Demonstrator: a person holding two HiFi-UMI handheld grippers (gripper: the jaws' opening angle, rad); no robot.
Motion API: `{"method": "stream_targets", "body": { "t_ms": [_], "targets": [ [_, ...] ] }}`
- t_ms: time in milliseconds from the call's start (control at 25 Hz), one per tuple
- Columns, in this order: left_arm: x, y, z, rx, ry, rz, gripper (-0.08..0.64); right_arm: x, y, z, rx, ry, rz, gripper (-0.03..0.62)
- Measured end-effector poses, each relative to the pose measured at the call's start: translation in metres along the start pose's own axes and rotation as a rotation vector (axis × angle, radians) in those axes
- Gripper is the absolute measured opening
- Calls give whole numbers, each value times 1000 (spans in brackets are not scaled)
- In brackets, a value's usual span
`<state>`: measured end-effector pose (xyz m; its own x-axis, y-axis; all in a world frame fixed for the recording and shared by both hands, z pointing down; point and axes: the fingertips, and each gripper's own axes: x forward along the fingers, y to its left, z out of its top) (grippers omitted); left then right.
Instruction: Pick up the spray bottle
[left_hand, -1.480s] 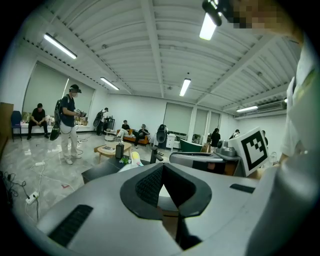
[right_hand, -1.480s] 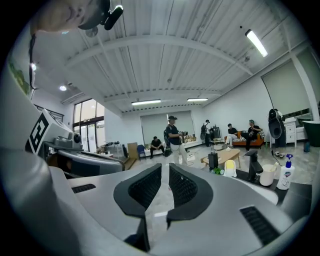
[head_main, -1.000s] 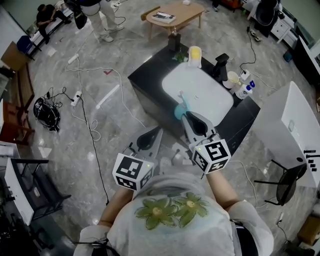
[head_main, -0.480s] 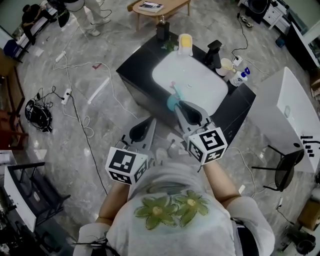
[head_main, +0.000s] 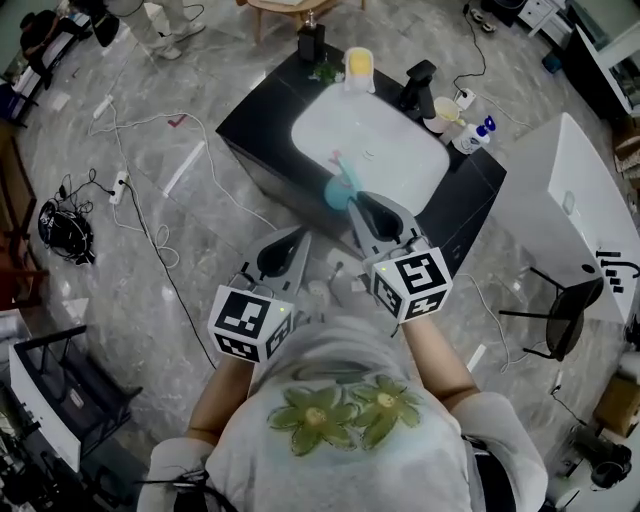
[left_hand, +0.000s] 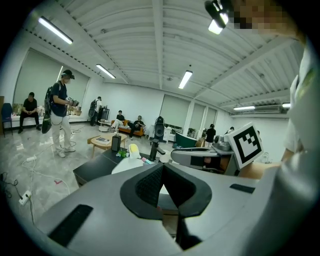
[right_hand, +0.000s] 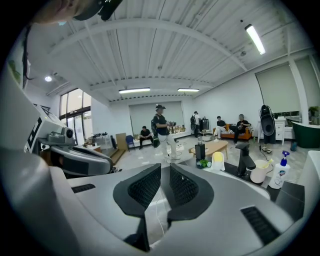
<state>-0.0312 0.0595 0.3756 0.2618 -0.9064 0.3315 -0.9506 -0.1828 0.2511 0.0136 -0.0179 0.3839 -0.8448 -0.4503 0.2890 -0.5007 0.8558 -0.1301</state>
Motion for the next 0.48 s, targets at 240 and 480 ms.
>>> {"method": "stream_targets", "body": {
  "t_ms": [240,480],
  "targets": [
    [22,8,7,18,26,-67,9,6,-15,-8,33,40,-43,32],
    [43,20,18,34,43,-128,9,18,-29,-13,52,85,-82,34]
  ]
}}
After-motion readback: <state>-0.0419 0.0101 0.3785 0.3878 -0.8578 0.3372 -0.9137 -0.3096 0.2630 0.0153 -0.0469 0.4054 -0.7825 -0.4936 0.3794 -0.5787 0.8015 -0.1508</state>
